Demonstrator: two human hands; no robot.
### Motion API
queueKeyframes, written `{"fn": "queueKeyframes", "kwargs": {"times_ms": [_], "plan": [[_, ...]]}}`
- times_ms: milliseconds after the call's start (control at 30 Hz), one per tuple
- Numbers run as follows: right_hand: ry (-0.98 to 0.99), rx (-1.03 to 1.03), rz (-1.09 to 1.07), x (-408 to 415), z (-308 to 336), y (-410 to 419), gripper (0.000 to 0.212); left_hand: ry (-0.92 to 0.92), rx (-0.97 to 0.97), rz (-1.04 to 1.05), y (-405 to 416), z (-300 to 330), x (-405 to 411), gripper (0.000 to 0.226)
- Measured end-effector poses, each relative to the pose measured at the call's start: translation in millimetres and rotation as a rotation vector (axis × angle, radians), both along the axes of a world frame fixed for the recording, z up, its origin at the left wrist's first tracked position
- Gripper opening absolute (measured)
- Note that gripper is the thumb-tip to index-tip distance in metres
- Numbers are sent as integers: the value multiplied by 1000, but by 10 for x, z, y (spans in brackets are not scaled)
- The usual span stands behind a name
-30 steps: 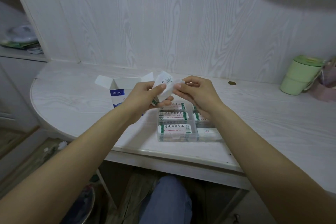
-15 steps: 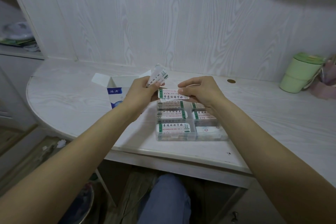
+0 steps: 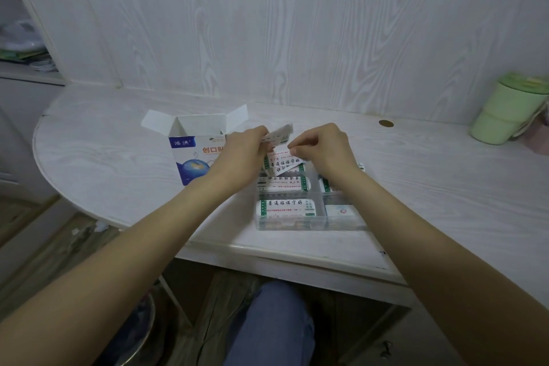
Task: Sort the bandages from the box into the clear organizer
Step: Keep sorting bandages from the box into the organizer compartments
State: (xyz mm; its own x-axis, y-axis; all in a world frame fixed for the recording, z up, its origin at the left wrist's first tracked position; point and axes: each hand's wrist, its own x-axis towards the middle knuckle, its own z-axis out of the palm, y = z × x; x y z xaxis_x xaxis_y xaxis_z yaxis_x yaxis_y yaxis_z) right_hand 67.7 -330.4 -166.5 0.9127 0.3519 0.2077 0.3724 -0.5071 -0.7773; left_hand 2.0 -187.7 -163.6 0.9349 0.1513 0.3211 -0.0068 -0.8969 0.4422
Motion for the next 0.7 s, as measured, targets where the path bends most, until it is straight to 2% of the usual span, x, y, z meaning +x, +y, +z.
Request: {"fn": "queueKeyframes", "kwargs": {"times_ms": [100,333,533,700], "plan": [[-56,-51,-2,3,-18,-4,8,10,3,-5,-1,-27,19,14],[-60,61,-56,34,-27,45,6,-64,-39,35,31,-35,73,16],[-129,-91,15,11,-65,4,6,3,10,-1,33,-69,72,15],[-140,-196,46,11,-76,5,6,50,-32,-26,39,-86,65,14]]}}
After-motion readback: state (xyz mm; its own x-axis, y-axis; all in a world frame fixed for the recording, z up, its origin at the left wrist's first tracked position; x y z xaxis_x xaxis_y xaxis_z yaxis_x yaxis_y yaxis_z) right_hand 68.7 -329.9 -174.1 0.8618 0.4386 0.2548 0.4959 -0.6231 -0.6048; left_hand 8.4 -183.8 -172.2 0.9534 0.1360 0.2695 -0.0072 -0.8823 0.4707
